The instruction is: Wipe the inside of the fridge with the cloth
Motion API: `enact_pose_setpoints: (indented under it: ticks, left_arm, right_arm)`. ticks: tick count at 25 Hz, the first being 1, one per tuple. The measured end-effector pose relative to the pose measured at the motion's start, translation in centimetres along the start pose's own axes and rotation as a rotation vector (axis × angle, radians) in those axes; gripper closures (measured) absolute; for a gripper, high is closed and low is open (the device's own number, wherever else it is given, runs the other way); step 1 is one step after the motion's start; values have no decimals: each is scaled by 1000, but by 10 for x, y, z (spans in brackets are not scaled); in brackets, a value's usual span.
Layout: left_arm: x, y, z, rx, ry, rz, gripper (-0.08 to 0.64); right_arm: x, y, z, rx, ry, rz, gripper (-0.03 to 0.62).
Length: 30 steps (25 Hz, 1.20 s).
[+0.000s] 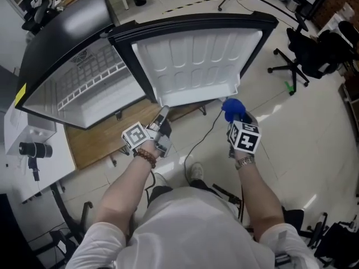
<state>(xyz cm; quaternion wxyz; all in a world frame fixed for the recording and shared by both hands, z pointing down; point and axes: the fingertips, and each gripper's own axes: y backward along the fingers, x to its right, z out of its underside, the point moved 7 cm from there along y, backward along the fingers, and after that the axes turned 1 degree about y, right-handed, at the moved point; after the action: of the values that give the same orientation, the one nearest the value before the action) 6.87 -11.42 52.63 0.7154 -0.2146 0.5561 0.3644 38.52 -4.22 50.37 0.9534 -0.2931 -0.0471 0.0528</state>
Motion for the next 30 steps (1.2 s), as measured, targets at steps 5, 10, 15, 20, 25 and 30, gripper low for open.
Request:
enact_pose_setpoints:
  ticks: [5, 10, 15, 20, 25, 30]
  left_arm:
    - [-24, 3, -2, -4, -22, -81, 534]
    - [-39, -1, -6, 6, -36, -126, 534]
    - [-45, -6, -14, 21, -52, -135, 534]
    - [-46, -7, -13, 31, -62, -141, 532]
    - [-43, -8, -11, 62, -66, -178, 528]
    - [-42, -9, -8, 95, -70, -205, 525]
  right_arm:
    - [-38, 16, -12, 32, 78, -140, 554]
    - [-68, 21, -25, 52, 141, -243, 554]
    - [-79, 20, -34, 59, 175, -288, 554]
    - [-79, 14, -41, 60, 197, -318, 554]
    - [-81, 9, -46, 56, 217, -356, 554]
    - [-86, 4, -50, 48, 241, -409, 554]
